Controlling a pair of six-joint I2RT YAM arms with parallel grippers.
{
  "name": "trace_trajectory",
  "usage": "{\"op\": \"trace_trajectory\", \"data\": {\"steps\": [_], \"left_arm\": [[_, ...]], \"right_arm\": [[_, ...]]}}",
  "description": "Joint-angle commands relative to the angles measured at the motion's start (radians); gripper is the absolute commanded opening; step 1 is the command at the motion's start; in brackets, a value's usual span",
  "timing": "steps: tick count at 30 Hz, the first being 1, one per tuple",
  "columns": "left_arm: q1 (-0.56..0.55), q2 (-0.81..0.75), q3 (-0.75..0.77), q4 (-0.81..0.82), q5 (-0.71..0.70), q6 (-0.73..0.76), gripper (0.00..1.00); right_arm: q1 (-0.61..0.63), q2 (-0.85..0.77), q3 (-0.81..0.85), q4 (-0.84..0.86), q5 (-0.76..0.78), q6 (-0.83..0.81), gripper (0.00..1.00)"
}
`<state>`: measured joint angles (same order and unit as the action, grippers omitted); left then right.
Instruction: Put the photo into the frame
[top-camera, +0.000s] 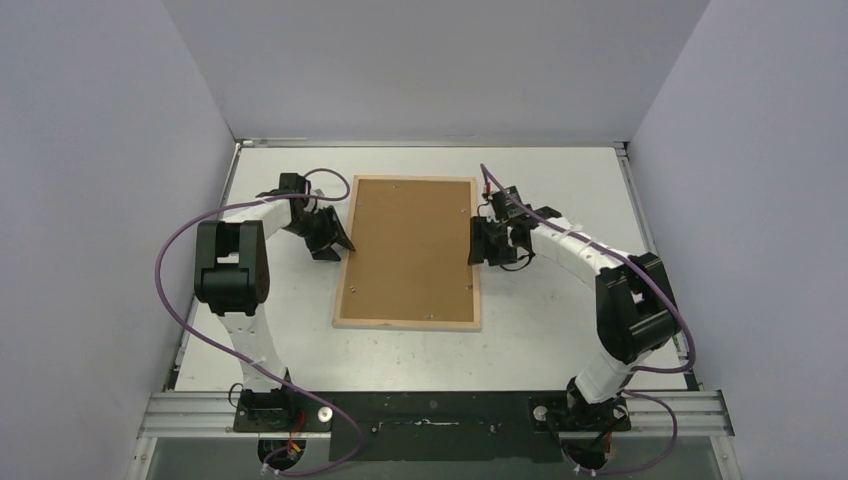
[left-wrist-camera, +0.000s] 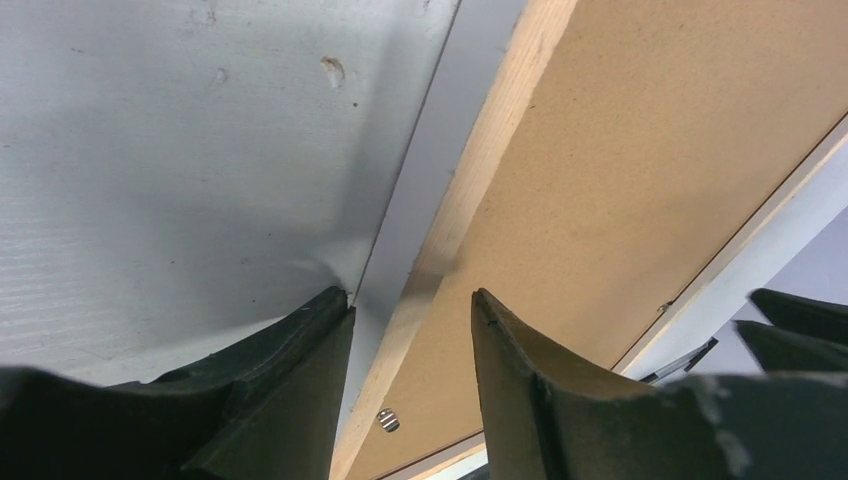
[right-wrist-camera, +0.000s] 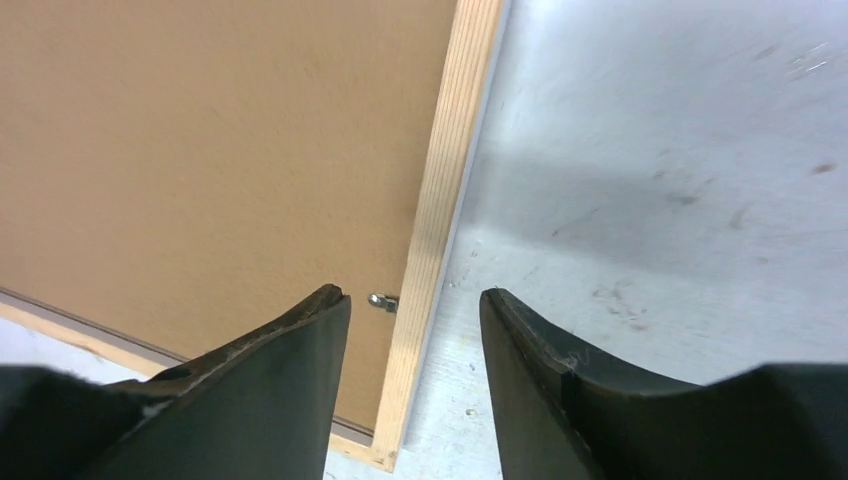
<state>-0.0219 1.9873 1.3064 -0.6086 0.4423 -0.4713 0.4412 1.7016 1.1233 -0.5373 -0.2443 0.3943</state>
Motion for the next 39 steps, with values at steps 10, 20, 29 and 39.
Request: {"op": "trace_trajectory", "data": {"steps": [10, 20, 29, 39], "left_arm": [[0.017, 0.043, 0.078, 0.022, -0.049, 0.047, 0.53], [0.017, 0.066, 0.084, 0.050, -0.046, 0.079, 0.54], [0.017, 0.087, 0.037, 0.057, -0.041, 0.080, 0.47], [0.017, 0.075, -0.009, 0.070, -0.023, 0.074, 0.42]], "right_arm": [[-0.026, 0.097, 0.299, 0.070, 0.321, 0.172, 0.73], [-0.020, 0.370, 0.535, 0.108, 0.390, 0.291, 0.79], [-0.013, 0.520, 0.673, 0.075, 0.431, 0.271, 0.77], [0.002, 0.582, 0.696, 0.024, 0.467, 0.180, 0.74]]}}
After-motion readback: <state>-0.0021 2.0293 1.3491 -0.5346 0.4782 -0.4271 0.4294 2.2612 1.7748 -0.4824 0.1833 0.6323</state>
